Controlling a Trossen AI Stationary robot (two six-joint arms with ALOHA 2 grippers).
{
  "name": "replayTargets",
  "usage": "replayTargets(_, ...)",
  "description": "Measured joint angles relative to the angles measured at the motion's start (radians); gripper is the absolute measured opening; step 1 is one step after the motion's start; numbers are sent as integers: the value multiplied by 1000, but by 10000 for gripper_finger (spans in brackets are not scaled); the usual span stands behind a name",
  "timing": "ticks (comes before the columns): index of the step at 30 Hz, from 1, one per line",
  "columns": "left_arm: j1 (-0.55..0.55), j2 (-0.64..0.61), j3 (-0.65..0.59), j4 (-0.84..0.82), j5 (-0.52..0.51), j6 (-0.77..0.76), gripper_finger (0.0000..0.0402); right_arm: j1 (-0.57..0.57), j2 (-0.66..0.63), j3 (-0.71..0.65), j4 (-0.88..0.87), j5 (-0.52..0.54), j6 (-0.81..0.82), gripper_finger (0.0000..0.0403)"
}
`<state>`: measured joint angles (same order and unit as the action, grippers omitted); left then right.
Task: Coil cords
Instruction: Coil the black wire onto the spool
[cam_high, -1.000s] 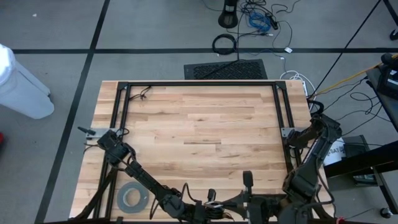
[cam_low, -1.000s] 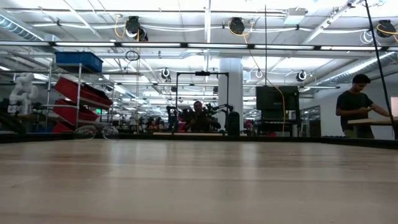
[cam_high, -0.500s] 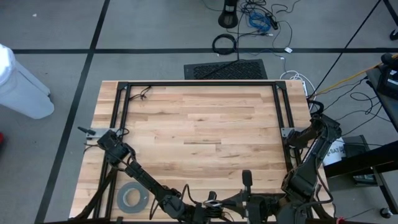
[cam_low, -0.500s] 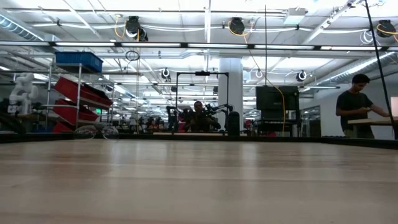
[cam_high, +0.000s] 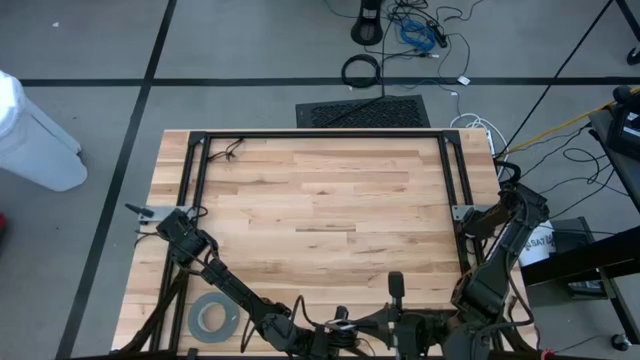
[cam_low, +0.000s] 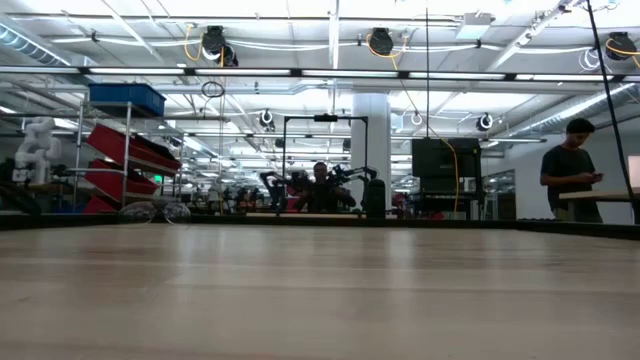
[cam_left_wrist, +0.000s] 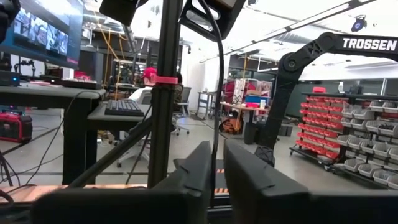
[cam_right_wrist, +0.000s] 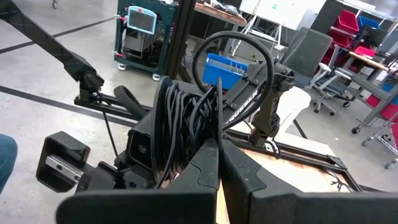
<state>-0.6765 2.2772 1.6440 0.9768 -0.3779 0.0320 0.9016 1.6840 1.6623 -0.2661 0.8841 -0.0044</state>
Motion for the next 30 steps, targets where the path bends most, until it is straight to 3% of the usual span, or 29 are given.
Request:
replayTargets(4, 0, 0, 0, -1, 0, 5, 11, 0, 0, 0, 0, 0, 0, 0)
replayTargets(11, 0, 0, 0, -1, -23, 11, 7, 0, 0, 0, -1, 0, 0, 0)
replayTargets(30, -61, -28, 0, -97, -418, 134, 2, 54, 0, 0, -16, -1, 156, 0)
